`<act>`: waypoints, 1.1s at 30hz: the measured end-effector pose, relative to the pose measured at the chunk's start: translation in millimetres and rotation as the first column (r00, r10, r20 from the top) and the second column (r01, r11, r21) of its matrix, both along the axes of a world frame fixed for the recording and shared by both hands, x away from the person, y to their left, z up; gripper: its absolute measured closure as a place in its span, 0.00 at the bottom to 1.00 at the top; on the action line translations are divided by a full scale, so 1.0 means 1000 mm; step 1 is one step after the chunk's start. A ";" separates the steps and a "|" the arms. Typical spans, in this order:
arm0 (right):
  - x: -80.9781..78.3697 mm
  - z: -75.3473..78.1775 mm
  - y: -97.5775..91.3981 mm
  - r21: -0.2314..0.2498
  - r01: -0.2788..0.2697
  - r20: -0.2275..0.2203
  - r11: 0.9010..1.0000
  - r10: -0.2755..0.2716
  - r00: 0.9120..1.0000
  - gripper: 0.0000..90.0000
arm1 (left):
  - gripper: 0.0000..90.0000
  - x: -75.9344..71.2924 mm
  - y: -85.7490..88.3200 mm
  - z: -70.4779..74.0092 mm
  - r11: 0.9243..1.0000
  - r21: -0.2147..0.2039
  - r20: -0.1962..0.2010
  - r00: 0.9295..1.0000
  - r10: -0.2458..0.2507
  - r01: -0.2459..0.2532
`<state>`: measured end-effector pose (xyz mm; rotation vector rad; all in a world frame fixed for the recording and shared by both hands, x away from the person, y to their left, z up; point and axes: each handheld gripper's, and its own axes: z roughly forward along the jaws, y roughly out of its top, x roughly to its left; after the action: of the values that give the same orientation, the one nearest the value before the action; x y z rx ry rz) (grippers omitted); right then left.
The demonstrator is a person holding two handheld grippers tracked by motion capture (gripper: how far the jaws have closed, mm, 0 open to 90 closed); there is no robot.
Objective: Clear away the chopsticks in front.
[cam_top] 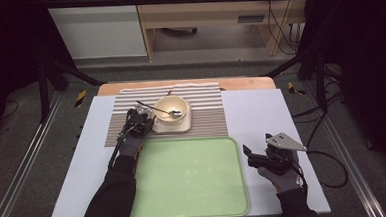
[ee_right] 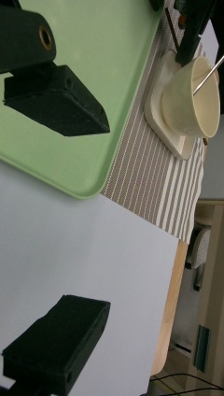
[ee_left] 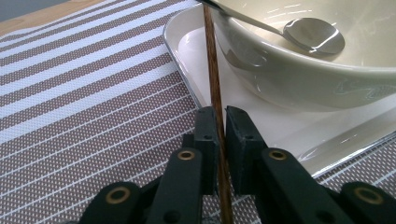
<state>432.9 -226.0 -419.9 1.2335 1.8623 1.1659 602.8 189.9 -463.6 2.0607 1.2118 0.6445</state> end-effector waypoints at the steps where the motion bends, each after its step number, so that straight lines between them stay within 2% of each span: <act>1: 0.000 0.000 0.000 0.001 0.000 0.000 1.000 0.000 1.000 0.14 | 0.93 0.000 0.000 0.000 1.000 -0.002 -0.001 1.000 0.001 -0.001; 15: 0.000 0.000 0.000 -0.006 0.002 0.000 1.000 -0.002 1.000 0.14 | 0.94 -0.002 0.000 0.002 1.000 -0.011 -0.016 1.000 0.019 -0.019; 21: 0.000 0.000 0.000 -0.005 0.003 0.004 1.000 -0.003 1.000 0.14 | 0.95 -0.006 0.003 0.007 0.999 -0.021 -0.003 0.999 0.038 -0.038; 33: -0.001 0.000 0.001 -0.001 -0.001 0.004 1.000 0.001 1.000 0.13 | 0.95 -0.029 0.031 0.019 0.995 -0.054 0.026 0.996 0.088 -0.086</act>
<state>432.0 -225.4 -419.6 1.2283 1.8606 1.1669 573.9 221.2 -444.8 1.9581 1.2942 0.6731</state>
